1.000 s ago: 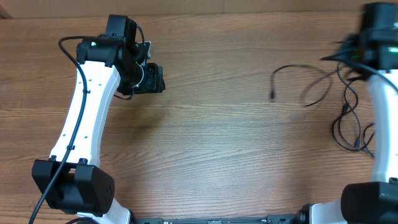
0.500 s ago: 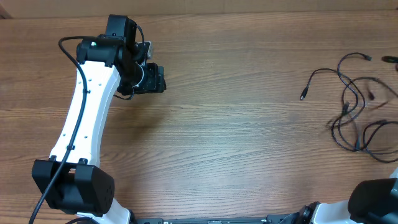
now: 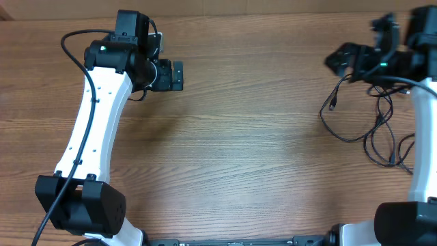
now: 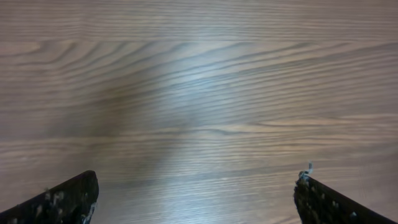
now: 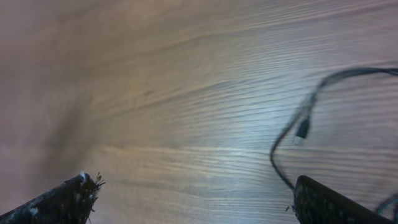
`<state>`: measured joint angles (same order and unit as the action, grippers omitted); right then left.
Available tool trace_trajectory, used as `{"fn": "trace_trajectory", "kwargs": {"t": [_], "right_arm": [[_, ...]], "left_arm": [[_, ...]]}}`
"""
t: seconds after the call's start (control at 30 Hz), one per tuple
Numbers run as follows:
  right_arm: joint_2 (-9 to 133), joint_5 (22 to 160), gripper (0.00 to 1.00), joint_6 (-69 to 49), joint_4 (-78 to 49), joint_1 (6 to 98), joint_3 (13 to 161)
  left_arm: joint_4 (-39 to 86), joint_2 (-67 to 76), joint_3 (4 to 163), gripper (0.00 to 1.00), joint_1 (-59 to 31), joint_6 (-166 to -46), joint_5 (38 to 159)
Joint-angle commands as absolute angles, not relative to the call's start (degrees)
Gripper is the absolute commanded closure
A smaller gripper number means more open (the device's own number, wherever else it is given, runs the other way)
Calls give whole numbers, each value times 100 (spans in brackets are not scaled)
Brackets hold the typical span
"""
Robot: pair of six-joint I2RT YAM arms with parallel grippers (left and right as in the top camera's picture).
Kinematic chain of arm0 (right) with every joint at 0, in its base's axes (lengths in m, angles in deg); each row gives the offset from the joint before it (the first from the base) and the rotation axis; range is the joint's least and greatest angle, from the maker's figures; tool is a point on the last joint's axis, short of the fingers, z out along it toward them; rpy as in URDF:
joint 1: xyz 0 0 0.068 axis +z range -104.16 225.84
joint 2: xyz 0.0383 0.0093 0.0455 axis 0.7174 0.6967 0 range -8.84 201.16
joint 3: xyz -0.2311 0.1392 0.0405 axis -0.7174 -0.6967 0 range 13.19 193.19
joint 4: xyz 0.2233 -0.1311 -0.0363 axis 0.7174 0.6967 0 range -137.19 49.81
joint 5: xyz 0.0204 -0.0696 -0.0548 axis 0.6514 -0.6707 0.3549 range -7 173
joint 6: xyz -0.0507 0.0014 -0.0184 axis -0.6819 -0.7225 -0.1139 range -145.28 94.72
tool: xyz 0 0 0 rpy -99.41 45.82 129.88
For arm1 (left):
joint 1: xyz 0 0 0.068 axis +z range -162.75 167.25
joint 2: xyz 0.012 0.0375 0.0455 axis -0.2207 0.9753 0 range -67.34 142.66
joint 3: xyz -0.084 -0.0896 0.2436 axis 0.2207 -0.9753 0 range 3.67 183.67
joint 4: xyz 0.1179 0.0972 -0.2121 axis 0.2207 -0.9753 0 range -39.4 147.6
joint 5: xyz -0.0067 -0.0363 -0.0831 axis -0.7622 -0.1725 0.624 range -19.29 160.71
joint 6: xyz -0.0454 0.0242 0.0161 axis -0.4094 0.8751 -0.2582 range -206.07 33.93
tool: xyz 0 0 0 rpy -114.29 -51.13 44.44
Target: Untangle cables
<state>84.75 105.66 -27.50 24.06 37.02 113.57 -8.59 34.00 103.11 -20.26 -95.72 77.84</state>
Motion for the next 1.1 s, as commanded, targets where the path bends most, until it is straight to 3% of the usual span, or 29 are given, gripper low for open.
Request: {"fn": "trace_trajectory", "kwargs": {"t": [0.0,0.37,0.57,0.77,1.07], "right_arm": [[8507,10122,0,-2988,2408,4220,11010],[8494,9053,0,-2223,3074,4718,10430],[7965,8848,0,-2107,3133,4718,10166],[6457,8688,0,-1987,2220,4718,8960],[4289,8410,0,-1992,1330,4718,8015]], "left_arm": [[-1155,3230,10342,0,-2052,-10092,6799],[-3251,3226,10342,0,-1737,-10658,6700],[-3644,3066,10322,0,-1700,-10610,6709],[-3047,1971,9789,0,-1700,-10374,6709],[-960,-1104,7319,0,-1698,-9976,6687]]}}
